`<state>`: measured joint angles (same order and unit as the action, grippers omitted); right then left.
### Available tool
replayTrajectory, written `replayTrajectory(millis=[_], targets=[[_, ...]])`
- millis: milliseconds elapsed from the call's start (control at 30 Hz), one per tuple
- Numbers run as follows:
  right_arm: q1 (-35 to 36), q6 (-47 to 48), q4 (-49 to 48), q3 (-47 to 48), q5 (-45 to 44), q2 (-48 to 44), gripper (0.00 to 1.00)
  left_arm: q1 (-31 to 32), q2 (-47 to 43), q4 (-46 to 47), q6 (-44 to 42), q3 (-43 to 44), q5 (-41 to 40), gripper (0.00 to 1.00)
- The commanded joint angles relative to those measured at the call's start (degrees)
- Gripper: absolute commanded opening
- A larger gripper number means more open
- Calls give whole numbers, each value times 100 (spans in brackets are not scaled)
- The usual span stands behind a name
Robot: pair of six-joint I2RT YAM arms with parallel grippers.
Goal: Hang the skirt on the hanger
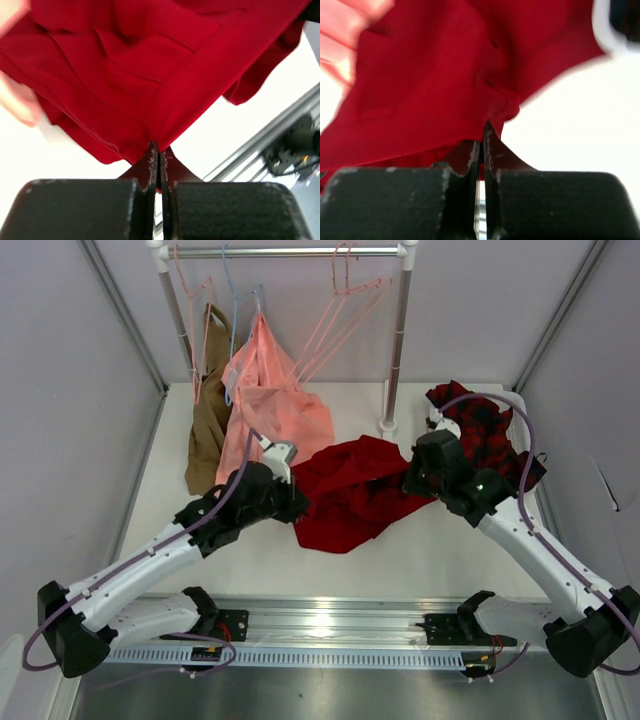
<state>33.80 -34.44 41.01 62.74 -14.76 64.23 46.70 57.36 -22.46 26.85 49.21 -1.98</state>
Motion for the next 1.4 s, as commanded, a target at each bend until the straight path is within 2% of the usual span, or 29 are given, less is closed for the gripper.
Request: replayTrajectory(millis=[0, 133, 233, 400, 600, 700, 733, 767, 867, 933, 1000, 1033, 1067, 1133, 1233, 1333, 1367], targets=[[-260, 648, 310, 1036, -352, 89, 0, -476, -392, -1066, -259, 684, -549, 0], [-269, 1017, 600, 2615, -141, 589, 0, -1336, -428, -1392, -548, 1650, -383, 0], [-269, 1202, 881, 3522, 192, 871, 0, -1479, -252, -1620, -786, 2537, -312, 0], [-234, 1352, 1285, 4298, 711, 1048, 0, -1479, -24, -1911, -1015, 3103, 92, 0], [-260, 1483, 1471, 4625, 949, 969, 0, -1471, -32, -2149, -1217, 3297, -4, 0], [-339, 1545, 1340, 4266, 1256, 917, 0, -1479, 82, -1983, -1060, 2885, 92, 0], [-339, 1545, 1200, 3751, 1379, 838, 0, -1479, 4, -1790, -850, 2701, 153, 0], [-365, 1536, 807, 3406, 1693, 741, 0, -1479, -58, -1571, -709, 1977, 319, 0], [-480, 1457, 251, 2044, 2273, 469, 0, -1488, -120, -736, -164, 779, 602, 0], [-532, 1379, -426, 1297, 2442, 276, 0, -1479, -59, -114, 221, 111, 689, 0], [-576, 1282, -1204, 164, 2906, 170, 0, -1479, 20, 389, 486, -603, 927, 0], [-594, 1221, -1445, -493, 3031, 117, 0, -1479, 38, 957, 723, -1023, 1084, 0], [-603, 1159, -1708, -778, 3171, 116, 0, -1479, 64, 1197, 873, -1428, 1138, 0], [-603, 1027, -2289, -1227, 3436, 160, 0, -1488, 222, 1532, 1049, -1816, 1121, 3], [-603, 1114, -2449, -1563, 3384, 458, 0, -1479, 582, 1789, 937, -1986, 1086, 6], [-629, 1272, -2449, -1598, 3410, 819, 1, -1488, 881, 1736, 734, -1819, 1042, 18], [-620, 1281, -2467, -1590, 3427, 880, 1, -1471, 882, 1719, 716, -1766, 1068, 29]])
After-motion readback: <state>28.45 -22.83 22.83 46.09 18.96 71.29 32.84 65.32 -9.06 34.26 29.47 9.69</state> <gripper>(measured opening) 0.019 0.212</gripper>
